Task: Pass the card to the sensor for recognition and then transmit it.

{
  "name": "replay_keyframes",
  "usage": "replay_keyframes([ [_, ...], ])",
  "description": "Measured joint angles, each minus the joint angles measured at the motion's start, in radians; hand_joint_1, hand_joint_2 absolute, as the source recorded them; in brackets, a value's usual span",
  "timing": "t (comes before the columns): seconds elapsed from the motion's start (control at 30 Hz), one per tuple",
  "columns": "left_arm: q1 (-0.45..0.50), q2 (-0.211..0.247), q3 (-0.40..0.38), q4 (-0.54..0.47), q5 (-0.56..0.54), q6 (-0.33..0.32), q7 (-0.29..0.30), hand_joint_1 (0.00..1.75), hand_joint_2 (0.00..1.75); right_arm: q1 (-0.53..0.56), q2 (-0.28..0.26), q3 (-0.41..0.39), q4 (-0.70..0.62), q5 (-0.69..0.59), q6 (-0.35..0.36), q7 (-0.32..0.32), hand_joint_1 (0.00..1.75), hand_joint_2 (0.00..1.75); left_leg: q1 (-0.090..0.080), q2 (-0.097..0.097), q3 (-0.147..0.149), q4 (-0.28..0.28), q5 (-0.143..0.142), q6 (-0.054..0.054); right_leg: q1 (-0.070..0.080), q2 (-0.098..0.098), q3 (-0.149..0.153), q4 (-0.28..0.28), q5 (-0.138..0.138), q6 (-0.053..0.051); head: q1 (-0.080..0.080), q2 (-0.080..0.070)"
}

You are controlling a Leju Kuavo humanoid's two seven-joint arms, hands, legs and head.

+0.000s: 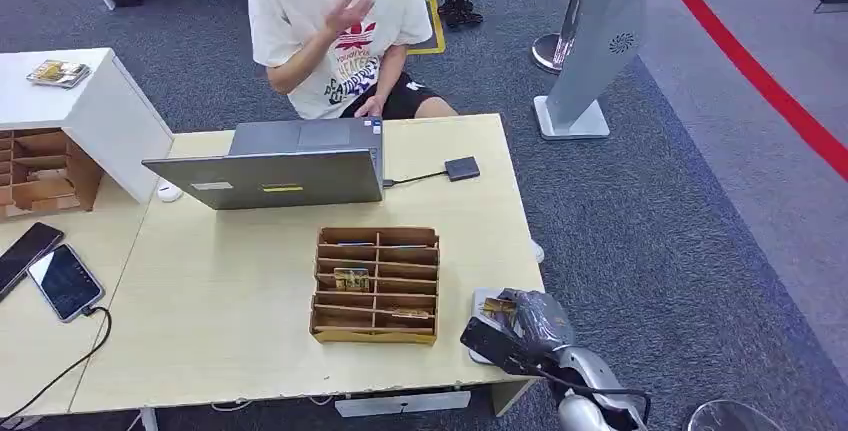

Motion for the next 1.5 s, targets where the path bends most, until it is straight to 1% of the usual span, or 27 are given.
replay_keyframes([
  [1.5, -0.001, 0.000, -0.001, 0.000, 0.000, -0.002, 0.001, 0.00, 0.00, 0.019, 0.000, -0.014, -0.013, 0.002, -0.003, 0.005, 1.75, 1.75, 0.000, 0.000, 0.002, 0.000, 0.000, 0.000, 0.000, 0.000, 0.000, 0.000, 0.000, 0.000, 0.000, 0.000],
])
